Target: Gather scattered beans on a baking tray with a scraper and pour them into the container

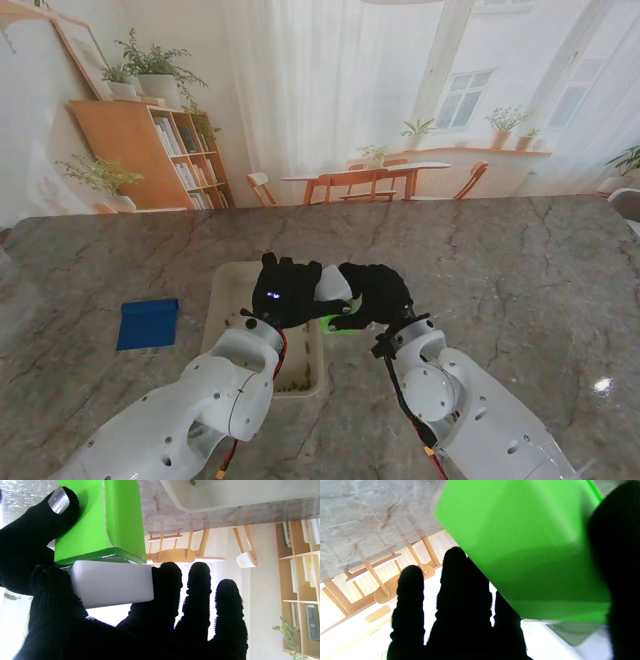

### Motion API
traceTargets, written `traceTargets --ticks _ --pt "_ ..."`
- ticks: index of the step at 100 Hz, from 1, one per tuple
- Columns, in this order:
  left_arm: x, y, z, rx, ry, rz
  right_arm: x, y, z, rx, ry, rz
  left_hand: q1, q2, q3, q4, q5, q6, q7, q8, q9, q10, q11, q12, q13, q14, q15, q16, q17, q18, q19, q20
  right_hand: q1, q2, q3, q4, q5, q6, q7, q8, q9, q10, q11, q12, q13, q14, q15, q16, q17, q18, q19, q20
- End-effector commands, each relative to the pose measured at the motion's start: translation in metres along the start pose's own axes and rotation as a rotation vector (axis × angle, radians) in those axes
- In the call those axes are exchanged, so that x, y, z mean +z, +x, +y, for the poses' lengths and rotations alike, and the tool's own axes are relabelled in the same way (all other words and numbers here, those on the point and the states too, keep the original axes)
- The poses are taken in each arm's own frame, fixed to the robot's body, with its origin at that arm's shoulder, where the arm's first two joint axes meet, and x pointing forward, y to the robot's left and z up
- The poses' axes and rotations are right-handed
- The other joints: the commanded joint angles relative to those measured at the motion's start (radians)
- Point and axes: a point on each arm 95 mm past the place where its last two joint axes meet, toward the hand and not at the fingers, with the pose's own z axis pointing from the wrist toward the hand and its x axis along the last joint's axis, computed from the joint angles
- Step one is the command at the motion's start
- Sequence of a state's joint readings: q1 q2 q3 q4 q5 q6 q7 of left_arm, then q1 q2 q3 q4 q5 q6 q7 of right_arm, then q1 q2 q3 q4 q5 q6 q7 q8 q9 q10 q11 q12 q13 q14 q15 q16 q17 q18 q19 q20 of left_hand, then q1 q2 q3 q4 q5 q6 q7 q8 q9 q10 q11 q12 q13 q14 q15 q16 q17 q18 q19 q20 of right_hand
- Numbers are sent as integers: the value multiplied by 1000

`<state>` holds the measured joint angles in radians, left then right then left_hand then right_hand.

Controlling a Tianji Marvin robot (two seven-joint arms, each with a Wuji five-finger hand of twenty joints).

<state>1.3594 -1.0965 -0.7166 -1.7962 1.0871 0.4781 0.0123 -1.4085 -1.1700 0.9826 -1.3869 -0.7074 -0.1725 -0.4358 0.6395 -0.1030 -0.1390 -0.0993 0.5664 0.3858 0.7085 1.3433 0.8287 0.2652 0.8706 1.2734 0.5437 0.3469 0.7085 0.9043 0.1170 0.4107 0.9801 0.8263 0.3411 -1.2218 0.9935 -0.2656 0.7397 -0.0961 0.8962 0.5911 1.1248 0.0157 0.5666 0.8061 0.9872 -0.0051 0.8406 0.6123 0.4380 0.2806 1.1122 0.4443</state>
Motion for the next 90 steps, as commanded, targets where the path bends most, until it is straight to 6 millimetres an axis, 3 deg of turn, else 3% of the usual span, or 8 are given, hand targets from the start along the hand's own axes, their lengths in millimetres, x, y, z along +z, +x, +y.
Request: traceTargets --ticks 1,10,20,30,37,51,69,90 --pt "1 6 1 -26 -26 0 2 8 1 4 -2 13 95 165 103 71 153 -90 432 73 29 -31 11 6 19 36 21 1 -6 44 32 30 181 106 430 39 83 -223 223 84 99 -66 180 62 -3 -31 18 11 -5 20 26 16" --pt "1 10 0 -18 -34 -15 2 8 1 1 -3 10 62 178 102 72 157 -66 333 8 20 7 -66 -32 7 59 -22 -34 -14 64 6 10 182 105 430 39 83 -221 224 83 99 -66 181 61 -2 -30 20 10 -6 21 28 16" --pt "-2 12 -1 -24 -48 -27 2 8 1 1 -3 7 18 183 103 72 125 -31 -96 -232 -34 61 -259 -133 -36 91 -139 -101 -36 85 -64 -31 183 105 430 40 83 -220 225 83 99 -66 183 60 -3 -30 23 8 -6 21 31 15" --pt "-7 13 -3 -47 -67 -39 2 7 1 1 -1 3 -10 186 102 73 5 55 -522 -575 -134 116 -523 -347 -108 112 -304 -204 -54 130 -149 -64 184 105 430 40 82 -220 225 83 99 -66 183 59 -5 -29 25 5 -7 21 32 13" --pt "-12 13 -4 -70 -73 -43 2 7 2 2 2 2 -21 199 103 73 -139 79 -603 -796 -260 146 -735 -704 -167 100 -446 -348 -75 179 -248 -90 187 107 431 42 80 -219 227 85 94 -67 188 64 -11 -28 28 6 -11 20 31 11" --pt "-18 5 -11 -96 -16 -23 2 7 3 4 8 1 19 252 102 74 -286 87 -646 -877 -459 122 -814 -910 -297 60 -571 -482 -140 115 -442 -165 191 110 432 46 77 -218 230 90 87 -68 198 73 -18 -26 38 9 -14 20 31 8" --pt "-32 -23 -31 -71 111 43 1 6 3 8 13 7 67 251 102 75 -363 68 -654 -880 -546 64 -822 -936 -369 -22 -601 -536 -172 10 -583 -203 199 120 437 56 65 -222 238 106 68 -69 212 89 -33 -23 46 15 -19 18 27 4" --pt "-46 -64 -48 -35 111 226 1 6 4 14 18 16 110 143 106 83 -435 41 -679 -886 -637 -5 -845 -978 -448 -108 -643 -613 -165 -84 -694 -252 204 118 445 65 61 -220 243 119 56 -68 232 104 -41 -20 59 25 -23 17 24 2"
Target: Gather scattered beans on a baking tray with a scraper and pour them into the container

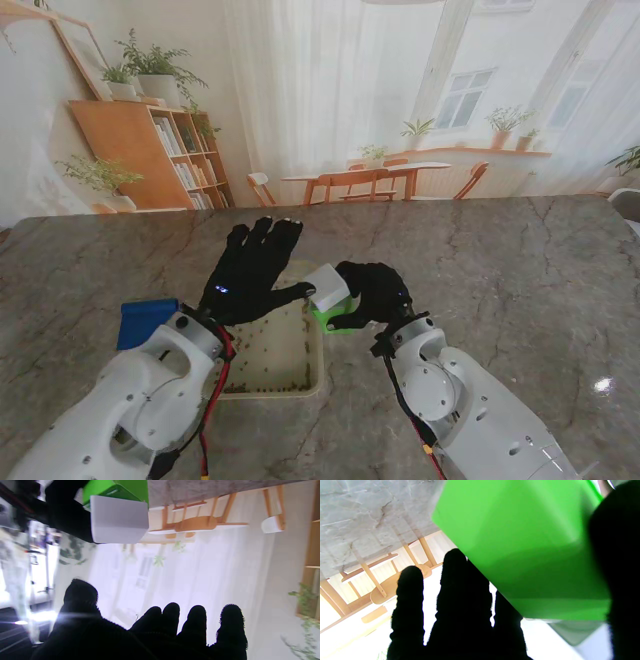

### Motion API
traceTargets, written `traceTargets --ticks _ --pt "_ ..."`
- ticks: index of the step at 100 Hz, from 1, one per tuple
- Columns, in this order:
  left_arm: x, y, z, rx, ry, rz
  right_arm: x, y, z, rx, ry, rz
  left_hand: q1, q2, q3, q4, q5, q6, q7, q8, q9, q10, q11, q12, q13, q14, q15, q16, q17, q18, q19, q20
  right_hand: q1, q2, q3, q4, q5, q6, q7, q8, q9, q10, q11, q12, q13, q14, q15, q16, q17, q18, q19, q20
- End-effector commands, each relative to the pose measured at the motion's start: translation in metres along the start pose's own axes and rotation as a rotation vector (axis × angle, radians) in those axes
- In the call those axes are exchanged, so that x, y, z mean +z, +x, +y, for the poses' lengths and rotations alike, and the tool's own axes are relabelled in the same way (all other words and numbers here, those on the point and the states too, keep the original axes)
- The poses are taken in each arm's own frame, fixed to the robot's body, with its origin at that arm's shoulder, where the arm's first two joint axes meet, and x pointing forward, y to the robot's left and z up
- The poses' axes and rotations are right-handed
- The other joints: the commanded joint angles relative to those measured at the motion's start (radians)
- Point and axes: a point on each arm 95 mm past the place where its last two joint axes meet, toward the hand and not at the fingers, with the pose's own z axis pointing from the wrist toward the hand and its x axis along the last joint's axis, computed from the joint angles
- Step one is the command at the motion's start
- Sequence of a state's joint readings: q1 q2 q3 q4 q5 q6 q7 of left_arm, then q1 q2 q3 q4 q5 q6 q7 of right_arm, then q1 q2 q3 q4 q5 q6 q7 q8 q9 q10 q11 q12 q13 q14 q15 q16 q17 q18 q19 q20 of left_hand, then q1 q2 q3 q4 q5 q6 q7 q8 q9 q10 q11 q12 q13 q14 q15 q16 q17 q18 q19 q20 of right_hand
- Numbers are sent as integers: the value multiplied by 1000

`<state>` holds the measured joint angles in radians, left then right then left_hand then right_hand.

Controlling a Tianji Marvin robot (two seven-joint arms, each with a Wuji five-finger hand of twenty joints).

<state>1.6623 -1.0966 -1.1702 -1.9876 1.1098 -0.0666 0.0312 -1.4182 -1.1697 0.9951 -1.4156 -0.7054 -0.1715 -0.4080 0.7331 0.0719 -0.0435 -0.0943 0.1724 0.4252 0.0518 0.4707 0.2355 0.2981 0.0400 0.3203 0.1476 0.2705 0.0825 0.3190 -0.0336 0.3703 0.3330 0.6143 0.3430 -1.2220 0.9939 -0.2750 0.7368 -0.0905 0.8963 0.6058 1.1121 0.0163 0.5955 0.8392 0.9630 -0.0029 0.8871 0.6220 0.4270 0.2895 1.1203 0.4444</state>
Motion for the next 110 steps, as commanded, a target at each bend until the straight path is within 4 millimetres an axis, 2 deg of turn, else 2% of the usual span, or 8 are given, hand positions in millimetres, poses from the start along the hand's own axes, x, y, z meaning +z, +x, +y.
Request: traceTargets --ticks 1,19,45,53,65,90,101,110 --pt "-4 -10 -3 25 -36 14 0 2 0 6 11 10 17 -39 10 78 -43 2 -24 -14 -49 -38 -15 -27 -54 -34 -18 -29 -14 -47 -48 -41 202 118 445 74 64 -226 243 104 68 -69 204 71 -16 -23 13 15 -12 8 16 2" --pt "-5 -24 -5 123 -93 180 0 3 -1 19 17 33 -14 -80 15 82 -29 53 -78 -253 -104 -21 -12 -55 -66 -44 4 -49 0 -58 -17 -79 199 121 444 74 63 -232 241 107 64 -76 205 70 -19 -28 10 15 -13 5 14 1" --pt "14 -27 7 147 -179 355 -2 7 -3 41 36 82 0 -118 21 80 -26 38 -67 -271 -93 -35 -1 -48 -60 -55 16 -47 -7 -76 19 -90 197 129 436 75 59 -245 236 108 62 -86 203 66 -20 -36 1 13 -12 1 11 0" --pt "19 -27 11 155 -197 392 -2 8 -4 42 40 91 10 -129 23 74 -29 28 -53 -240 -84 -38 1 -43 -57 -55 21 -45 -10 -79 48 -106 197 130 434 75 61 -248 236 108 61 -89 201 65 -18 -39 -2 14 -13 1 10 0" --pt "26 -27 15 160 -221 429 -2 9 -4 39 46 102 41 -162 25 72 -41 8 -17 -107 -52 -47 16 -17 -41 -56 34 -37 -8 -84 99 -137 195 132 431 76 59 -250 233 107 63 -90 199 64 -17 -40 -5 14 -13 1 9 0" --pt "37 -32 23 154 -263 458 -3 11 -4 38 53 121 79 -184 28 69 -51 -33 39 73 -18 -68 31 26 -12 -68 53 -16 4 -102 168 -141 193 130 431 76 61 -251 233 106 64 -92 197 64 -14 -44 -11 17 -13 1 8 0" --pt "42 -33 25 155 -270 466 -3 12 -4 37 54 127 91 -179 27 67 -30 -85 83 145 7 -94 44 45 26 -83 69 0 23 -114 208 -127 193 130 431 76 62 -253 234 106 64 -96 196 64 -13 -46 -13 18 -13 1 8 1" --pt "45 -33 27 140 -268 463 -4 12 -4 35 55 131 95 -177 25 66 13 -121 129 240 79 -125 84 105 90 -98 105 47 55 -129 289 -80 193 129 431 76 62 -253 233 106 65 -94 196 64 -12 -45 -14 19 -12 0 8 1"
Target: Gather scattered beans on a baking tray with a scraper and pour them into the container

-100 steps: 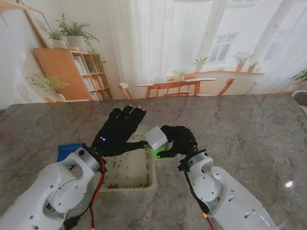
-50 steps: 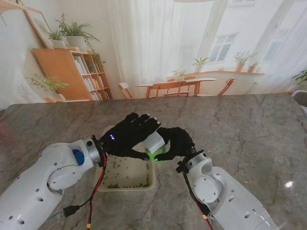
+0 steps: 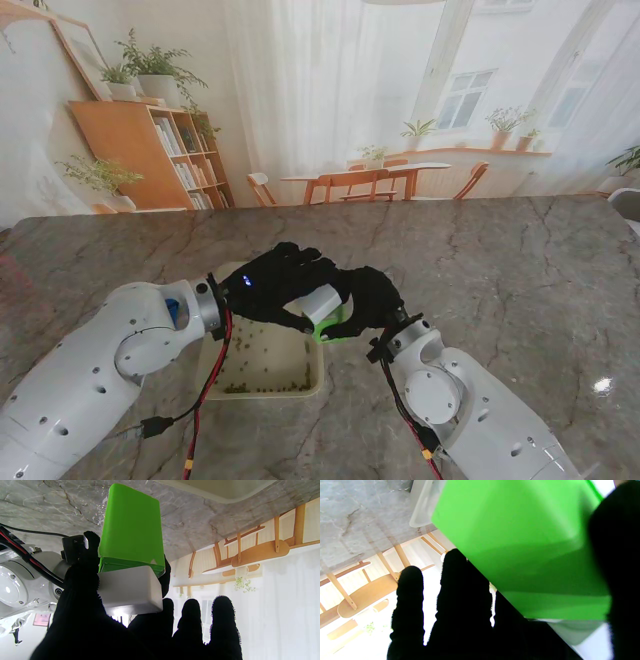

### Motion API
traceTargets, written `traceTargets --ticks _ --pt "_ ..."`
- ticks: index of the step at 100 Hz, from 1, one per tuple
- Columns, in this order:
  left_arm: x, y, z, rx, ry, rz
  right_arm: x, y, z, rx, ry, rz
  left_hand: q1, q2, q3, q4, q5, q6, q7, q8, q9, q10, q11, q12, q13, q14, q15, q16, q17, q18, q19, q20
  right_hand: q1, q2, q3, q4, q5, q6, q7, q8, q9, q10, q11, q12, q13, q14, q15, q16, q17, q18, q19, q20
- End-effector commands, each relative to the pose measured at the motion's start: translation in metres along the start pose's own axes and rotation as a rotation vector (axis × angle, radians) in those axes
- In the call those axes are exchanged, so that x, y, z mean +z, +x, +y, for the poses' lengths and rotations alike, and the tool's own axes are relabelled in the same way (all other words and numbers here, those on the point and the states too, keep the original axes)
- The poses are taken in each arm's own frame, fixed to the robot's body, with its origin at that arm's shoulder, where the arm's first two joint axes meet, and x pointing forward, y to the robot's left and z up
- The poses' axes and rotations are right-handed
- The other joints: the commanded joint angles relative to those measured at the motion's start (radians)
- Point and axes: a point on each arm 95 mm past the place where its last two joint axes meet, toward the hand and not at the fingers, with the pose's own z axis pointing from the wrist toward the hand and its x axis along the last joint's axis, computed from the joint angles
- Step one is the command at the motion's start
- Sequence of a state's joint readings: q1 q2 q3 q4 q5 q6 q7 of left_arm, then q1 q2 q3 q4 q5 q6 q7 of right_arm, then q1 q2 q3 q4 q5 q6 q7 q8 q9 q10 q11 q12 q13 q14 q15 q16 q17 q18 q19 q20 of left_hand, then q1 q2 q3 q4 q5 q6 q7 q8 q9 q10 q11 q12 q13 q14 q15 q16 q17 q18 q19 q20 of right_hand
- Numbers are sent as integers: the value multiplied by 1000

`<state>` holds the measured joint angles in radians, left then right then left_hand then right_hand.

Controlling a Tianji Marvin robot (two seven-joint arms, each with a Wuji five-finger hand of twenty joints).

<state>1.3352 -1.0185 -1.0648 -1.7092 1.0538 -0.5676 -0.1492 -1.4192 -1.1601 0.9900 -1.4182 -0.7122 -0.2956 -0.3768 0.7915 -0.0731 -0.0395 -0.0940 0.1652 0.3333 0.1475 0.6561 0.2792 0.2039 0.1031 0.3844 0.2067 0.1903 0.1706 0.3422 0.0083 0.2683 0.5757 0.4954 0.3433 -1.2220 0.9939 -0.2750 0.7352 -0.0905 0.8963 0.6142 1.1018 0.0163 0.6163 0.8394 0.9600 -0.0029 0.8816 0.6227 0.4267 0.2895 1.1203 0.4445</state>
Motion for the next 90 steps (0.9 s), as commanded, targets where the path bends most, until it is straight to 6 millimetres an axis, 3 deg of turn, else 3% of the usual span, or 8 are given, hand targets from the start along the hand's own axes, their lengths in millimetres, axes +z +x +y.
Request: traceTargets --ticks 1,20,22,30,36,40,57,90 --pt "2 -1 2 -15 6 -3 -1 2 -1 0 16 11 38 -30 21 65 28 -34 36 83 52 -38 25 65 44 -21 22 41 20 -30 58 51 192 129 432 76 63 -253 233 97 75 -94 175 64 -8 -45 -9 18 -12 0 8 1" --pt "7 -2 8 -121 48 -42 -1 3 -1 -6 11 5 92 11 14 60 168 -133 164 327 271 -164 242 405 212 -66 136 213 83 -100 181 157 192 134 428 75 61 -252 232 96 75 -93 173 64 -9 -44 -11 20 -8 0 6 0" --pt "7 -1 8 -134 52 -48 -1 3 -1 -7 10 4 97 16 12 58 187 -149 189 352 290 -150 281 445 233 -72 154 235 90 -105 191 169 191 137 426 74 59 -250 232 96 75 -93 173 64 -8 -44 -11 20 -8 0 5 0" --pt "8 -1 10 -156 64 -65 -1 3 -1 -10 4 -1 133 21 10 55 237 -196 280 426 358 -195 409 560 298 -93 213 316 105 -105 228 211 193 144 420 75 58 -246 231 95 73 -91 171 63 -9 -43 -12 21 -8 0 4 1" --pt "7 0 11 -156 67 -75 -1 2 -1 -12 0 -6 172 -11 7 39 247 -233 395 574 401 -231 510 628 331 -104 264 377 105 -104 247 230 194 146 416 76 57 -245 231 94 74 -90 170 63 -8 -43 -12 22 -6 0 3 1" --pt "7 0 12 -154 66 -80 -2 2 -1 -13 -3 -10 186 -31 7 37 255 -253 464 613 425 -250 564 663 346 -108 293 414 105 -101 255 238 194 148 415 77 57 -243 231 93 75 -89 170 62 -7 -41 -12 22 -4 -1 2 1" --pt "5 4 16 -171 59 -123 -2 1 -1 -12 -29 -47 201 -47 9 38 270 -319 872 560 493 -284 742 768 375 -100 409 527 104 -86 287 269 196 152 409 79 55 -234 231 91 76 -84 170 62 -6 -37 -8 23 -1 0 0 2" --pt "13 16 27 -266 63 -278 -1 1 -2 -3 -90 -94 170 66 5 57 414 -306 1145 607 602 -241 943 848 408 -42 575 588 96 -24 350 330 204 158 402 82 51 -219 235 88 72 -75 173 60 -12 -28 3 20 -7 6 12 8"
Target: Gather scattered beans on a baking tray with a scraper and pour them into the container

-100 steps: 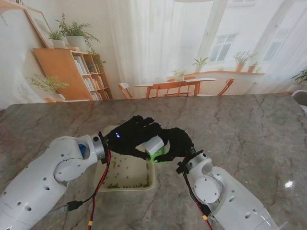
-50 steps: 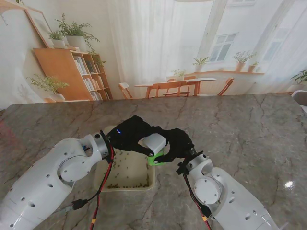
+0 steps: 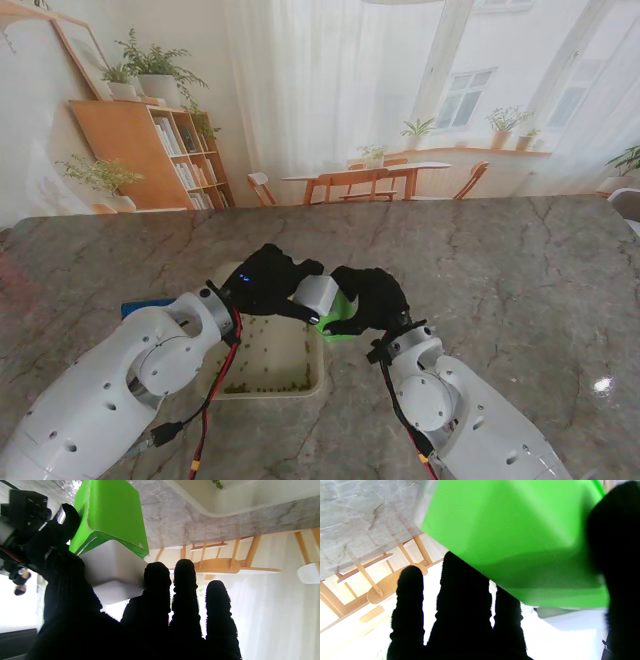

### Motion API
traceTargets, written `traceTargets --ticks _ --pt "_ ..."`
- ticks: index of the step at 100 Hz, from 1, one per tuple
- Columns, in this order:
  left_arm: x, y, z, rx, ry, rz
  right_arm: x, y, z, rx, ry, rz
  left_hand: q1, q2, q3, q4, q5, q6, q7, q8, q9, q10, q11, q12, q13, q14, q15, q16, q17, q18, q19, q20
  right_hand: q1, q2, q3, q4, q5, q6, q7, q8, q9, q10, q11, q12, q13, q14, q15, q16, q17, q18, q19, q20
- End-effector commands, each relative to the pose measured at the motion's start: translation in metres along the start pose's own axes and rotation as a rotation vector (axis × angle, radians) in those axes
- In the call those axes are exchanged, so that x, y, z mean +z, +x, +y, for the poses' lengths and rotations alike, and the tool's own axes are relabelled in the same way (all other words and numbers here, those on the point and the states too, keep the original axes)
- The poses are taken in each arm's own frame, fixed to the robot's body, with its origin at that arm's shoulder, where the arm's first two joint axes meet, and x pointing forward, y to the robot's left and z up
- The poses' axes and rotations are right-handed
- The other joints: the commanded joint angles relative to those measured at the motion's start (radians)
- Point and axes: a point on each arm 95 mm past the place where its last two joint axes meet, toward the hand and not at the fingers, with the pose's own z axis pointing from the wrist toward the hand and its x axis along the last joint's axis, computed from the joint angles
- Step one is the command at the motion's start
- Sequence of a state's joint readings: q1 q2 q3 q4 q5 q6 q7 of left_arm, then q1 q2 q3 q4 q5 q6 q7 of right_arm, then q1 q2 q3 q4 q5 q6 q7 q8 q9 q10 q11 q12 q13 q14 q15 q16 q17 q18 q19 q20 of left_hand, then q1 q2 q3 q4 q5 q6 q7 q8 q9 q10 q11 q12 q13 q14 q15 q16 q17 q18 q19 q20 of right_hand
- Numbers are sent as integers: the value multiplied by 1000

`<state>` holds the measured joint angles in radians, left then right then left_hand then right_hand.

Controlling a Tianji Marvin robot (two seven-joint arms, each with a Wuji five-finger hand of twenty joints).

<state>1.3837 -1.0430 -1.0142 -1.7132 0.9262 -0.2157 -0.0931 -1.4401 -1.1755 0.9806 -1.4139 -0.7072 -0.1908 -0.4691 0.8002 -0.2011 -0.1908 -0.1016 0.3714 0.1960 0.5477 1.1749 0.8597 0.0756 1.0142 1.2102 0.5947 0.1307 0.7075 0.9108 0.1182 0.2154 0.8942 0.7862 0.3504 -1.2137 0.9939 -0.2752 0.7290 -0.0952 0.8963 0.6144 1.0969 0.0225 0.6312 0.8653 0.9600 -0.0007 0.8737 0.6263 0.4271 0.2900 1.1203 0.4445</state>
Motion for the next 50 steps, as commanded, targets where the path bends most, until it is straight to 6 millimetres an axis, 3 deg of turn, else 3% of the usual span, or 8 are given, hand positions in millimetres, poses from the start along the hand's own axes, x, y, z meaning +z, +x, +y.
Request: traceTargets --ticks 1,21,34,40,50 --pt "1 12 14 -44 -15 -8 5 5 2 11 -15 9 164 196 156 64 217 -167 752 94 28 -109 40 24 24 21 46 21 -13 33 37 43 197 149 402 82 58 -214 235 88 77 -81 159 34 -12 -31 11 16 -7 5 12 8" --pt "9 25 17 -147 12 -122 5 5 2 9 -23 13 145 234 153 68 355 -92 833 155 133 -16 157 48 58 92 157 42 -23 103 95 101 196 141 407 81 60 -220 237 85 77 -82 162 29 -12 -31 16 10 -6 4 16 7" --pt "11 32 17 -172 24 -164 5 5 2 5 -27 15 49 259 149 73 370 -52 839 154 146 14 175 44 57 117 179 30 -29 135 109 121 195 142 408 81 60 -223 238 85 76 -84 163 28 -11 -34 18 7 -5 3 17 6" --pt "11 35 16 -185 30 -177 4 5 3 5 -29 15 -23 274 153 76 351 -21 806 125 124 42 134 33 38 136 155 13 -44 149 93 117 195 142 409 80 59 -224 239 85 76 -85 164 27 -11 -34 18 6 -5 3 18 6" --pt "8 39 16 -189 29 -196 5 4 3 5 -34 13 -144 313 154 78 276 60 462 -39 3 116 -138 -45 -49 188 -21 -70 -83 175 0 79 194 144 408 80 59 -225 240 84 75 -87 164 26 -12 -36 18 4 -4 2 19 5"
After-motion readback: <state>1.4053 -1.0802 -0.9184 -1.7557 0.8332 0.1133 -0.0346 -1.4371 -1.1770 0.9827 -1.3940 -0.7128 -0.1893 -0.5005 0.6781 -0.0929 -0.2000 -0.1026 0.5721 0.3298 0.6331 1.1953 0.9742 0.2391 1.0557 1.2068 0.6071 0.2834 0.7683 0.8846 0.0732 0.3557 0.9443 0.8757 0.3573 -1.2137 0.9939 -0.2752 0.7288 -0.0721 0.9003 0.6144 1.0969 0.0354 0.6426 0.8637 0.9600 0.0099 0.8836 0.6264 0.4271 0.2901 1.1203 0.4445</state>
